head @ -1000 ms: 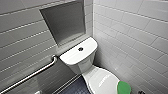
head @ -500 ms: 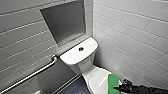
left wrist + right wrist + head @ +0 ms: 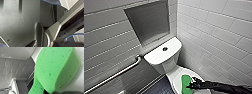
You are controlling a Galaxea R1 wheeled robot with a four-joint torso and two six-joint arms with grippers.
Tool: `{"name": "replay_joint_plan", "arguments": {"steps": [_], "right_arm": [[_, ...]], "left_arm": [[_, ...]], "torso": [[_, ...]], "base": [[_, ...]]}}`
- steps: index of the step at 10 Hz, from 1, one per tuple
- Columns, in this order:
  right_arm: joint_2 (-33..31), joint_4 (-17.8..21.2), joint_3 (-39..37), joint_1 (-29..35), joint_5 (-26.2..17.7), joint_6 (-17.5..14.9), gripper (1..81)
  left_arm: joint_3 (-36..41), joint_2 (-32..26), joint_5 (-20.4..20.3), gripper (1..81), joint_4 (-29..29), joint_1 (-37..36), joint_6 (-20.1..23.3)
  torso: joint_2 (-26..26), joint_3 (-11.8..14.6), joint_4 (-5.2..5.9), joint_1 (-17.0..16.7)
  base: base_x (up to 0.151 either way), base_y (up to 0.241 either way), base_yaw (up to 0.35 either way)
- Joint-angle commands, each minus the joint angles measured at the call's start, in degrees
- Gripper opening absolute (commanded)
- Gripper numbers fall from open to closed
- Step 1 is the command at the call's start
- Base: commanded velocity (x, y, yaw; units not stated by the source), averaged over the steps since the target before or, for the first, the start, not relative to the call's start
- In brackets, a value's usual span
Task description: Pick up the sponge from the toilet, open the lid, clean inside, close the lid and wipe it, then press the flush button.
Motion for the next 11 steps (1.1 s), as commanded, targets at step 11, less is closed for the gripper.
{"name": "replay_joint_plan", "arguments": {"steps": [11], "right_arm": [[11.82, 0.18, -32.0, 5.91, 0.01, 5.72, 1.0]], "left_arm": [[-0.78, -0.8, 1.52, 81.1, 0.88, 1.44, 0.3]], "torso": [[0.02, -0.02, 0.0, 0.0]], "base": [[0.0, 0.0, 0.0]]}}
